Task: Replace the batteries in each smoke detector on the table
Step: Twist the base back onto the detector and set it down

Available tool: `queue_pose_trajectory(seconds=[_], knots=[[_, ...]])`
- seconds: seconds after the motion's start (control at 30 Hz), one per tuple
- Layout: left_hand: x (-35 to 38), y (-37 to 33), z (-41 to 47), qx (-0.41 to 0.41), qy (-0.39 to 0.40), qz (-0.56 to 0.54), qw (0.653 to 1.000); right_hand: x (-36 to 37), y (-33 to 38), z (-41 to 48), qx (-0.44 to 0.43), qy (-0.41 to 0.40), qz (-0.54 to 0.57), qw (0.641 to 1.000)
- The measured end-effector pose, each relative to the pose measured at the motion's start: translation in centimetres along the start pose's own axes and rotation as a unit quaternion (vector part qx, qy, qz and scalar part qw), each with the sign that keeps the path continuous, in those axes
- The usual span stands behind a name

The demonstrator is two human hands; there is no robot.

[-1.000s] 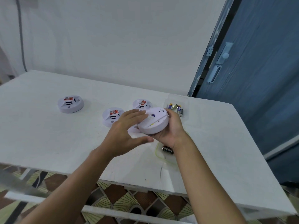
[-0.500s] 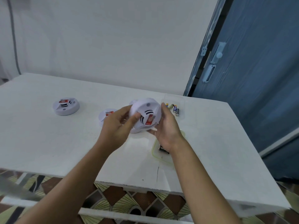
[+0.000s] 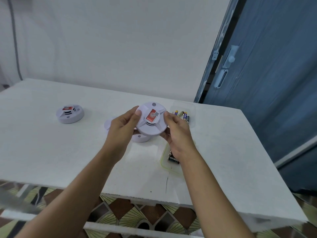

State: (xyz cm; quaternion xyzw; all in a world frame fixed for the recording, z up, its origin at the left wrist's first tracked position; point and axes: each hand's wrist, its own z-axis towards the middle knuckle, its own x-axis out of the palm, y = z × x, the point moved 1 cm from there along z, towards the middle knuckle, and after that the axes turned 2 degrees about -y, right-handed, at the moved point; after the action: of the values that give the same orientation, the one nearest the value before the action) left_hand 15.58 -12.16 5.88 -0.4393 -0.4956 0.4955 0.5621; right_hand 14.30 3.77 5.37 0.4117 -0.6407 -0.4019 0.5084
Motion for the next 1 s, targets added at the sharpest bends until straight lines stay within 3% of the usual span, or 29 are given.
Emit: queue_pose_trajectory(seconds=[0.17, 0.37, 0.6, 0.77, 0.9, 1.0], knots=[[-0.1, 0.5, -0.1, 0.009, 0.067, 0.046, 0.997, 0.0, -0.1, 0.2, -0.001, -0.002, -0.004, 1.000], [-0.8, 0.6, 1.1, -0.062, -0.053, 0.063, 0.995, -0.1, -0.4, 0.6, -0.016, 0.004, -0.072, 0.997], [-1.2, -0.2, 1.3, -0.090, 0.060, 0.160, 0.981, 0.1, -1.5, 0.9, -0.002, 0.023, -0.116, 0.993], [-0.9, 0.3, 1.2, -0.137, -0.026, 0.024, 0.990, 0.2, -1.5, 1.2, 0.032, 0.002, 0.029, 0.999], [-0.2, 0.3, 0.8, -0.182, -0.087, -0.146, 0.968, 0.5, -1.4, 1.1, 0.036, 0.011, 0.066, 0.997], [0.1, 0.4, 0.5, -0.166, -0.062, -0.136, 0.975, 1.1, -1.5, 1.2, 0.031, 0.001, 0.078, 0.996]])
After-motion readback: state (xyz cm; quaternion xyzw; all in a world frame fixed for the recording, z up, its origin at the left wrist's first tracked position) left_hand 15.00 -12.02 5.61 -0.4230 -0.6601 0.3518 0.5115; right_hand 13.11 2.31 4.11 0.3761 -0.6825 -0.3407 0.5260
